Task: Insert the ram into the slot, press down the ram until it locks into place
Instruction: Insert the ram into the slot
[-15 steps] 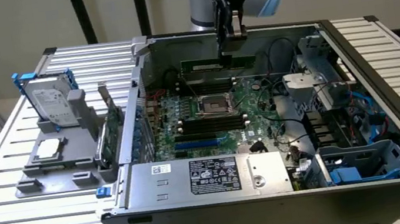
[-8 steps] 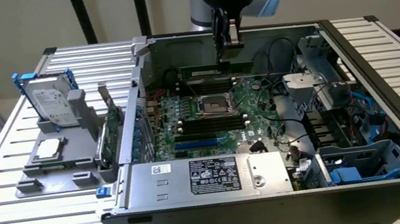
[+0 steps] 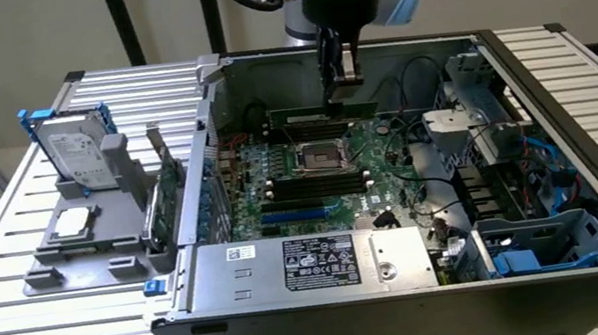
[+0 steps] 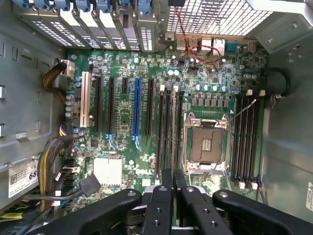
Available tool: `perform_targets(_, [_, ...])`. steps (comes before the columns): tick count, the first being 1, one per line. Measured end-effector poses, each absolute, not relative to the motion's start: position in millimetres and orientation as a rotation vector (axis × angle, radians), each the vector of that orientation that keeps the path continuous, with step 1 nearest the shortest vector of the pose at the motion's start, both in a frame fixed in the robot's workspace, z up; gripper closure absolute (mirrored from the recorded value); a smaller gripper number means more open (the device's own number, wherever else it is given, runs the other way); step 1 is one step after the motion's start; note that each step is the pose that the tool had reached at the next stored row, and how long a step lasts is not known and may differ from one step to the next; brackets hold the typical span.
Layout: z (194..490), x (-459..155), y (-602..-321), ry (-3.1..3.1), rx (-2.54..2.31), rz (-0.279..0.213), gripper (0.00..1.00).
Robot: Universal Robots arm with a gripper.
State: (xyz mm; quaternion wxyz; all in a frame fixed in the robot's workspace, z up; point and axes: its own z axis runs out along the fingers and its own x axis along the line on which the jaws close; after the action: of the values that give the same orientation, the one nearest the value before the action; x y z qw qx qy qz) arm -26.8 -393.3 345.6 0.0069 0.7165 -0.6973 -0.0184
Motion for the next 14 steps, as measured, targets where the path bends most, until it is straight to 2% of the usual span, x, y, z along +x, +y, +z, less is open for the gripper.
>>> perform_targets(14, [320,-30,-394,-2.196,2.227,-0.058,0.87])
